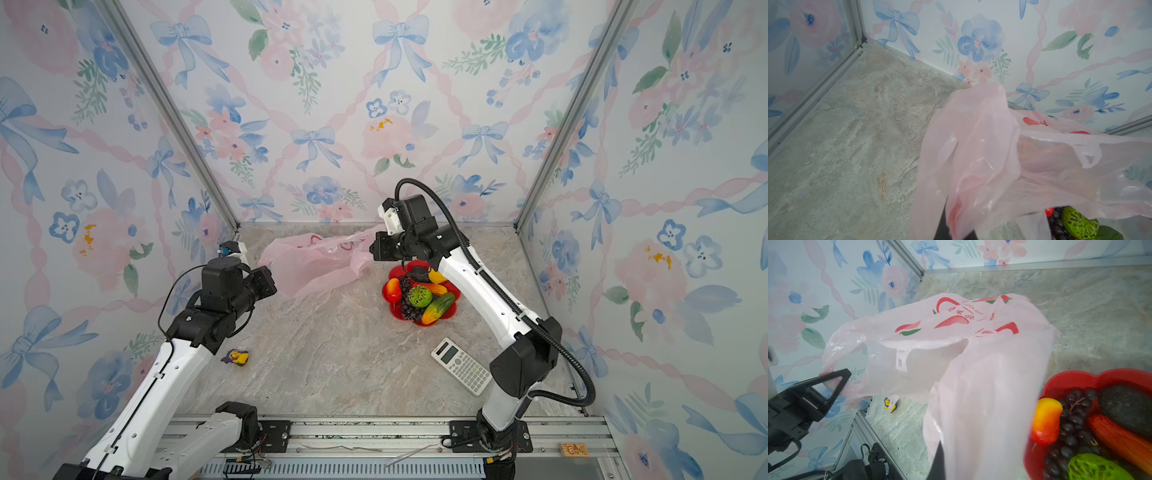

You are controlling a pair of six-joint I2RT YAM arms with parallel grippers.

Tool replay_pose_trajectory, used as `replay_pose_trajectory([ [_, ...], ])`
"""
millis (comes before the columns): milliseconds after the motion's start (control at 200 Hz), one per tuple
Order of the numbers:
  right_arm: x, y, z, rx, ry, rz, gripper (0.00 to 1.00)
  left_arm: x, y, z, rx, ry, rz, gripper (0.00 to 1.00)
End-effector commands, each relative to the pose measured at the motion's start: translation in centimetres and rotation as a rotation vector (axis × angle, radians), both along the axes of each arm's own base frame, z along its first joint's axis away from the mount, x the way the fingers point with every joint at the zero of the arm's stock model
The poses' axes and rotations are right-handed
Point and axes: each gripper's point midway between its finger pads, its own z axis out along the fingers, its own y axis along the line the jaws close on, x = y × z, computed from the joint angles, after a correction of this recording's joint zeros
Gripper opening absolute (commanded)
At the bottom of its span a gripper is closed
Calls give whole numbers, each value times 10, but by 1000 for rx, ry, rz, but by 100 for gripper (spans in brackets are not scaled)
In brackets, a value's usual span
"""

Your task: Place the fruits into the plastic bag

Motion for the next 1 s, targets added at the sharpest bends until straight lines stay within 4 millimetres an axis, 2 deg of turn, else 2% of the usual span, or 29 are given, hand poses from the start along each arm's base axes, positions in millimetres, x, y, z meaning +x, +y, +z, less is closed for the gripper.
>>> replay_pose_trajectory([
  [0,-3,-3,-22,-29,97,-6,0,0,-3,10,17,0,-36,0],
  [155,8,-8,-16,-45,86,-39,0,9,-1,25,32,5,-32,0],
  [235,31,-7,-1,-41,32,-66,0,29,1,39,23,-3,-18,0],
  [260,40,-7,14,-31,-9,-74,0,38,1,48,21,-14,-16,0],
  [325,60,-12,65,-26,-167,-110,0,62,-2,88,17,-83,-19,0],
  [390,69,-19,130,-15,-381,-150,0,81,-7,143,9,-190,-24,0],
  [445,65,-26,193,26,-579,-185,0,91,-10,194,12,-296,-27,0],
  [520,42,-36,269,106,-819,-215,0,93,-15,269,3,-459,-37,0],
  [535,33,-40,290,135,-884,-223,0,92,-17,282,2,-489,-42,0],
  [580,13,-44,322,183,-989,-223,0,82,-22,327,1,-596,-61,0],
  [595,4,-46,335,204,-1031,-223,0,81,-25,335,5,-618,-70,0],
  [615,-6,-48,348,226,-1077,-222,0,70,-29,358,4,-678,-82,0],
  [645,-24,-51,367,250,-1144,-216,0,58,-36,381,20,-744,-102,0],
  [725,-69,-48,397,270,-1276,-166,0,22,-61,425,82,-894,-168,0],
  [765,-88,-41,401,260,-1318,-123,0,6,-76,434,117,-939,-216,0],
  [805,-103,-32,398,234,-1345,-70,0,-5,-86,432,140,-946,-245,0],
  [830,-106,-17,387,201,-1339,-25,0,-8,-88,426,154,-936,-254,0],
  [845,-115,-19,386,188,-1348,-11,0,-9,-89,420,162,-923,-257,0],
  [870,-116,-11,372,144,-1333,20,0,-8,-86,407,173,-898,-247,0],
  [880,-116,-8,365,126,-1323,32,0,-4,-86,398,181,-880,-239,0],
  [895,-114,-2,352,94,-1301,51,0,-11,-79,395,181,-885,-219,0],
  [915,-108,5,331,52,-1262,72,0,-2,-78,370,199,-846,-204,0],
  [945,-96,14,292,-13,-1183,95,0,-5,-70,340,212,-832,-168,0],
  [950,-96,14,292,-13,-1183,95,0,-6,-68,336,213,-834,-159,0],
  [955,-92,17,277,-38,-1154,103,0,-6,-66,331,213,-836,-151,0],
  [990,-70,23,213,-116,-1013,107,0,-8,-56,287,225,-824,-100,0],
  [995,-70,23,213,-116,-1013,107,0,-8,-54,280,224,-819,-91,0],
])
